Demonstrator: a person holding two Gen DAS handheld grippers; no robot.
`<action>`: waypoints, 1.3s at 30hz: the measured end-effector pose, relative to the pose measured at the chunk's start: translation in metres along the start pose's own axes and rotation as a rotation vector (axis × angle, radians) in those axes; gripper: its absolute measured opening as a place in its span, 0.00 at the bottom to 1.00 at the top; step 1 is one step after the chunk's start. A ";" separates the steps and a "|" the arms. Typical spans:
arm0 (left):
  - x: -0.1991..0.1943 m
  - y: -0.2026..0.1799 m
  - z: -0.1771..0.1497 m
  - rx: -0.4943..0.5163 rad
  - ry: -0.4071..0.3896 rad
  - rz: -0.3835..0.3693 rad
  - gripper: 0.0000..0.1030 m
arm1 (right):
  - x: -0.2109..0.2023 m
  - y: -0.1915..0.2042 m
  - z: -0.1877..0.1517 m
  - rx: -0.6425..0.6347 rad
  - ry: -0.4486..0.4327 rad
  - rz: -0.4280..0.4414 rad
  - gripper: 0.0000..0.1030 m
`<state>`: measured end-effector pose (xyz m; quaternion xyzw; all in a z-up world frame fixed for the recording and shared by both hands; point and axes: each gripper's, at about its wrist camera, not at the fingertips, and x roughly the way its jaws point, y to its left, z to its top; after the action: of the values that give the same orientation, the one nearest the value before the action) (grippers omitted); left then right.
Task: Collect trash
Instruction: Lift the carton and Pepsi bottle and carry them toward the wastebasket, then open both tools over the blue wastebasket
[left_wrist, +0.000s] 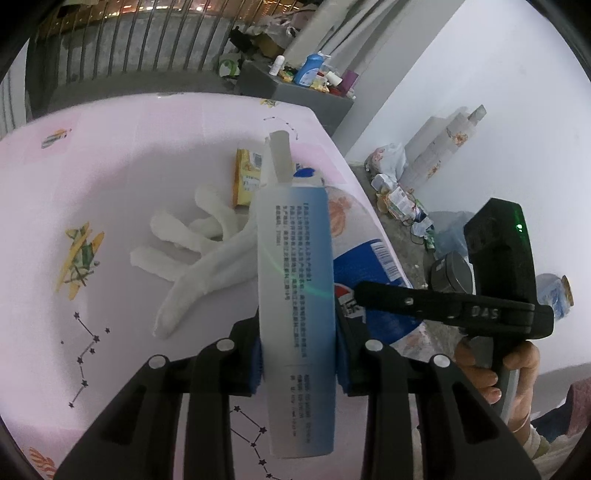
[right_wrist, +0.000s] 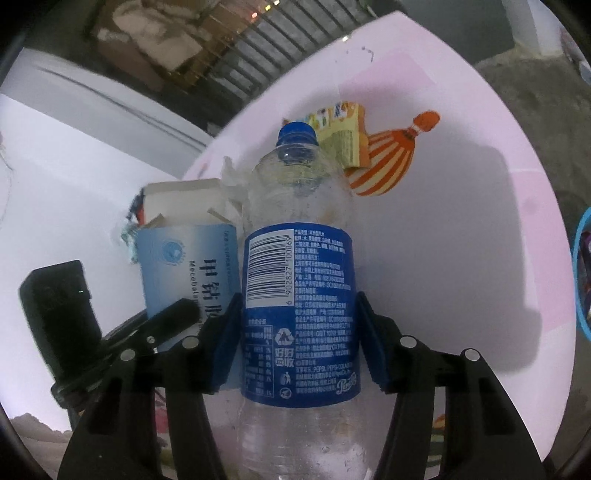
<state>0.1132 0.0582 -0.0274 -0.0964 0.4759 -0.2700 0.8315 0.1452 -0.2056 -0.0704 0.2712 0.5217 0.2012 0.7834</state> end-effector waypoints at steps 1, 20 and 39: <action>-0.001 -0.002 0.002 0.003 -0.002 0.001 0.28 | -0.004 0.000 -0.001 0.002 -0.012 0.008 0.53; -0.018 -0.096 0.052 0.188 -0.103 -0.029 0.28 | -0.117 -0.029 -0.019 0.085 -0.344 0.152 0.53; 0.140 -0.260 0.070 0.493 0.166 -0.135 0.28 | -0.160 -0.159 -0.065 0.505 -0.559 0.095 0.53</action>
<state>0.1360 -0.2420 0.0146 0.0997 0.4550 -0.4396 0.7680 0.0299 -0.4098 -0.0779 0.5242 0.3080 0.0208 0.7937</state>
